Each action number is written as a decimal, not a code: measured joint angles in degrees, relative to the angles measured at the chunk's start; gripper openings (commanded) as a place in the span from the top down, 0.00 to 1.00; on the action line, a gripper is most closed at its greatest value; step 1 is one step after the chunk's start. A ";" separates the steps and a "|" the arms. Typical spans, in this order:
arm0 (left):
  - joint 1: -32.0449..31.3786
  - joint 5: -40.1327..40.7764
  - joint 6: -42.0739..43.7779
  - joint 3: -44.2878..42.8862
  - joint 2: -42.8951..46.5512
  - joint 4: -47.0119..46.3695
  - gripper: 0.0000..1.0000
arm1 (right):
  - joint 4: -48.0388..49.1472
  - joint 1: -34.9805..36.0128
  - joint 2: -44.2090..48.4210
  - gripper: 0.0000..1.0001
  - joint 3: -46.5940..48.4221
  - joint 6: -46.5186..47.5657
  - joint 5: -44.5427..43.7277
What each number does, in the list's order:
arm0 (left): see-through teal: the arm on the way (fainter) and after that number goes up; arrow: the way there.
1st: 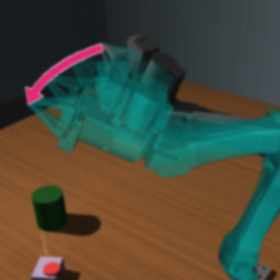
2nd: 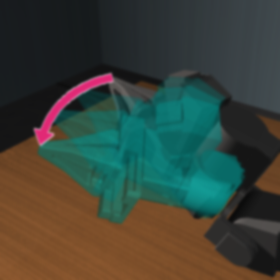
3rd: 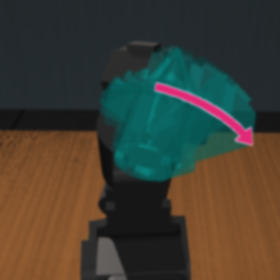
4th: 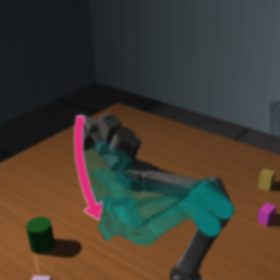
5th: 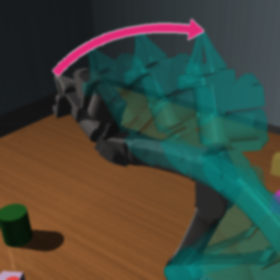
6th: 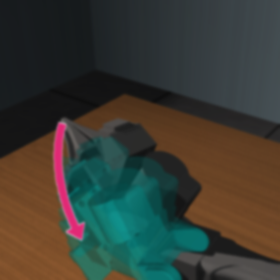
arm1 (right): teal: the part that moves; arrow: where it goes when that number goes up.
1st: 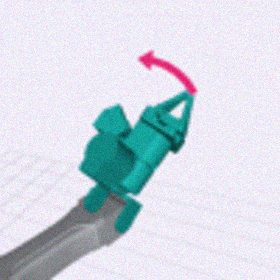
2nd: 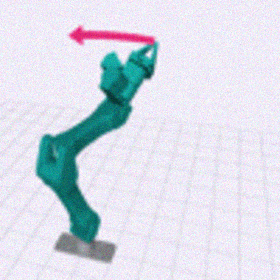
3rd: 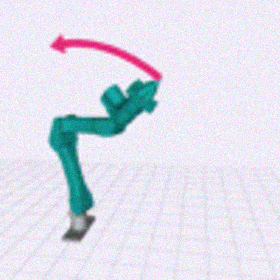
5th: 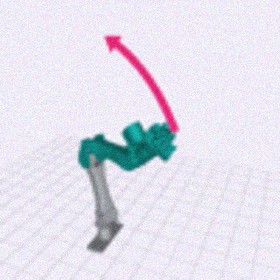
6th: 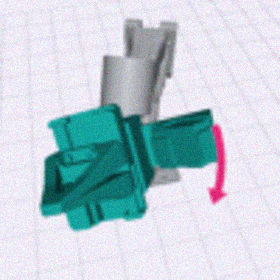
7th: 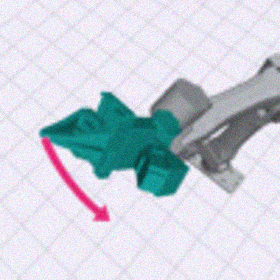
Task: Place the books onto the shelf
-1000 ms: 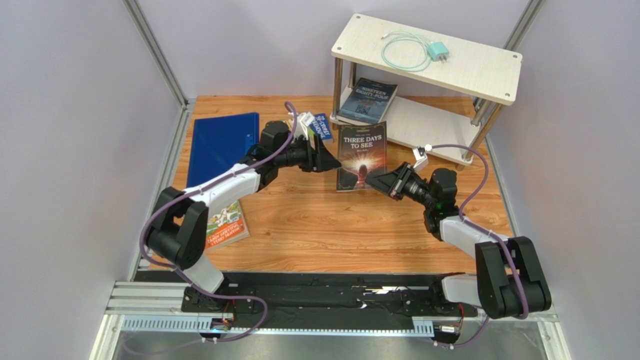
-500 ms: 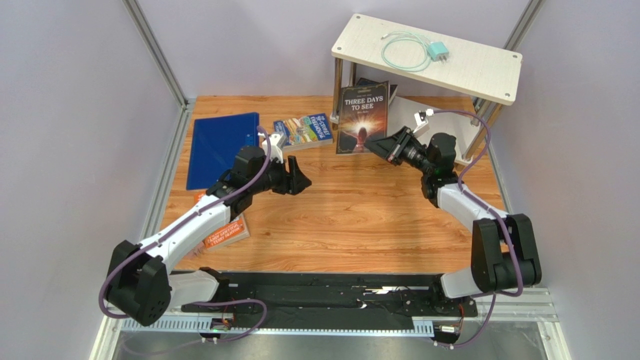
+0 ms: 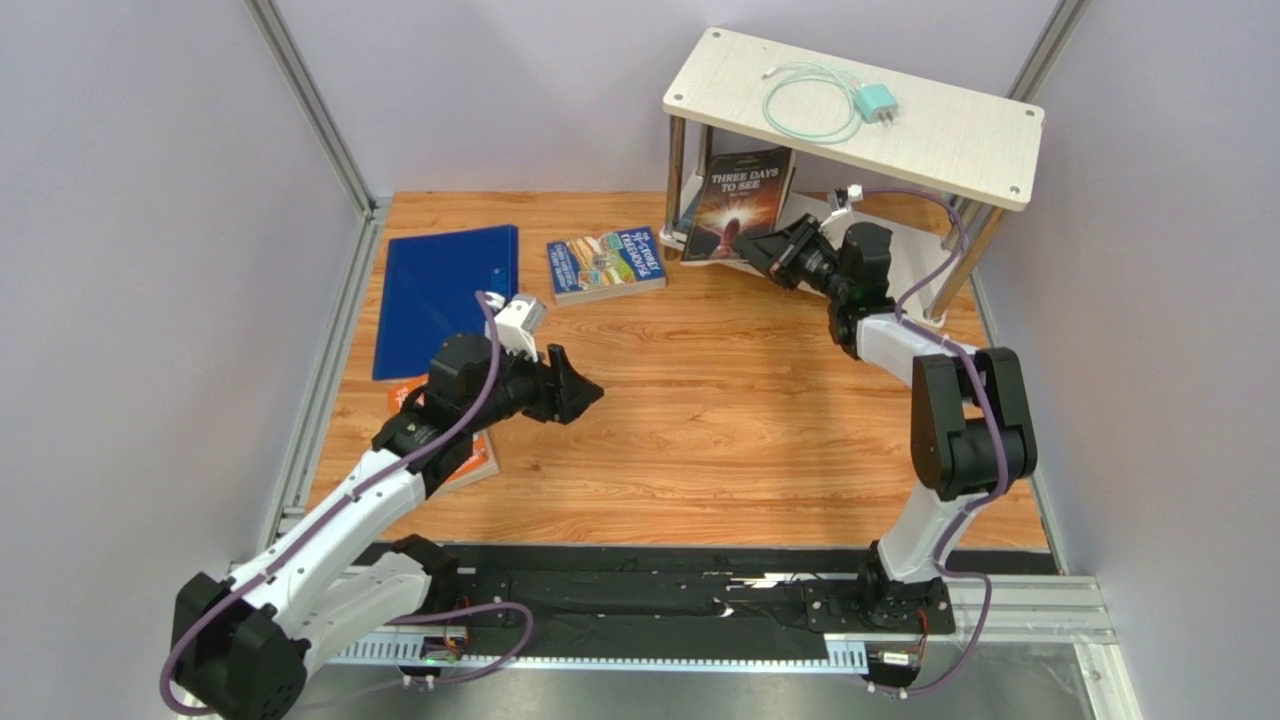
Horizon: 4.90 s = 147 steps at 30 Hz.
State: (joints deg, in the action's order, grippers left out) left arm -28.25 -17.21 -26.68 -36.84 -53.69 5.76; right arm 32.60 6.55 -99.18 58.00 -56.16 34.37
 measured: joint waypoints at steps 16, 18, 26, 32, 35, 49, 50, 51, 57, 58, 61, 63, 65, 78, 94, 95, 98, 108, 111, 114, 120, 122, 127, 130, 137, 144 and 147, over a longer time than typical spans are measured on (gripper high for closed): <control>0.00 0.79 0.02 2.08 6.16 2.29 0.35 | 0.72 -0.72 -21.22 1.00 18.97 -5.33 -2.84; 0.00 0.79 0.07 2.08 6.23 2.54 0.35 | 0.68 -0.87 -22.88 1.00 19.91 -6.16 -2.25; 0.00 0.83 0.26 2.08 6.71 3.28 0.35 | 2.25 -0.98 -26.43 0.99 22.18 -8.63 -1.25; 0.00 0.79 0.35 2.08 6.60 3.28 0.35 | 8.28 -0.94 -26.16 1.00 17.97 -9.73 -2.73; 0.00 0.76 0.46 2.08 6.54 3.26 0.35 | 10.32 -0.92 -25.03 1.00 15.28 -10.69 -3.50; 0.00 0.39 0.50 2.51 6.54 3.26 0.35 | 9.62 -1.38 -22.88 0.97 18.16 -11.67 -6.25; 0.00 0.37 0.50 2.51 6.54 3.26 0.35 | 9.49 -1.38 -23.12 0.96 19.19 -11.69 -6.23; 0.00 0.37 0.52 2.56 6.54 3.26 0.35 | 9.14 -1.40 -23.63 0.96 20.70 -11.76 -6.12; 0.00 0.39 0.87 2.60 6.51 3.26 0.35 | 9.33 -1.40 -27.52 0.96 25.22 -13.55 -5.09; 0.00 0.39 0.92 2.60 6.51 3.26 0.35 | 9.31 -1.40 -28.11 0.96 25.20 -13.97 -5.05; 0.00 0.39 1.11 2.60 6.49 3.28 0.35 | 9.27 -1.77 -29.16 0.95 25.18 -14.58 -4.76; 0.00 0.39 1.14 2.60 6.43 3.28 0.35 | 9.25 -1.88 -29.55 0.95 25.14 -14.78 -4.42; 0.00 0.39 1.20 2.60 6.32 3.28 0.35 | 9.46 -1.92 -29.77 0.95 25.14 -15.04 -4.26; 0.00 -0.22 1.29 2.62 4.81 2.95 0.35 | 10.88 -1.60 -29.62 0.94 21.53 -15.45 -3.65; 0.00 -0.24 1.29 3.85 6.45 2.21 0.35 | 10.58 -0.20 -28.39 0.22 21.77 -15.67 -1.97; 0.00 -0.24 1.29 3.85 6.58 2.21 0.35 | 10.43 0.07 -28.00 0.17 21.99 -15.43 -1.84; 0.00 -0.24 1.29 3.87 6.69 2.23 0.35 | 8.61 0.57 -26.25 0.00 22.10 -13.84 -1.73; 0.00 1.62 1.70 3.82 7.89 5.25 0.34 | -13.97 0.76 -17.55 0.00 21.49 -3.82 -1.75; 0.00 5.29 1.97 3.15 8.20 9.25 0.22 | -24.13 0.76 -12.59 0.00 19.85 1.31 -2.95; 0.00 10.49 1.51 1.42 7.89 13.62 0.10 | -30.56 0.76 -6.71 0.00 15.30 5.46 -4.13; 0.42 20.83 -1.51 -1.36 4.81 19.41 0.38 | -36.37 1.36 1.07 0.00 4.37 10.10 -4.90; 1.60 22.43 -3.13 -1.31 3.91 20.74 1.00 | -38.05 2.82 2.05 0.00 2.25 11.41 -5.64; 8.50 23.23 -7.15 0.33 2.49 21.79 1.00 | -40.13 11.89 3.67 0.00 0.07 13.79 -8.61; 15.61 22.69 -9.31 2.36 1.75 22.01 1.00 | -40.65 20.24 3.13 0.00 1.29 14.95 -10.16; 29.40 25.05 -13.84 4.55 1.64 24.57 1.00 | -42.73 33.99 -8.61 0.00 15.56 16.44 -11.96; 39.45 30.16 -19.96 4.07 -0.35 29.24 1.00 | -45.81 40.96 -20.48 0.00 29.14 16.87 -12.85; 42.45 30.77 -21.53 1.53 -7.04 31.82 1.00 | -46.40 42.16 -22.84 0.00 31.39 16.98 -12.85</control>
State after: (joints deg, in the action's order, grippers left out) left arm 14.20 13.56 -48.21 -35.31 -60.73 37.58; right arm -13.80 48.71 -122.02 89.38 -39.18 21.52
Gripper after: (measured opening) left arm 0.000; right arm 0.998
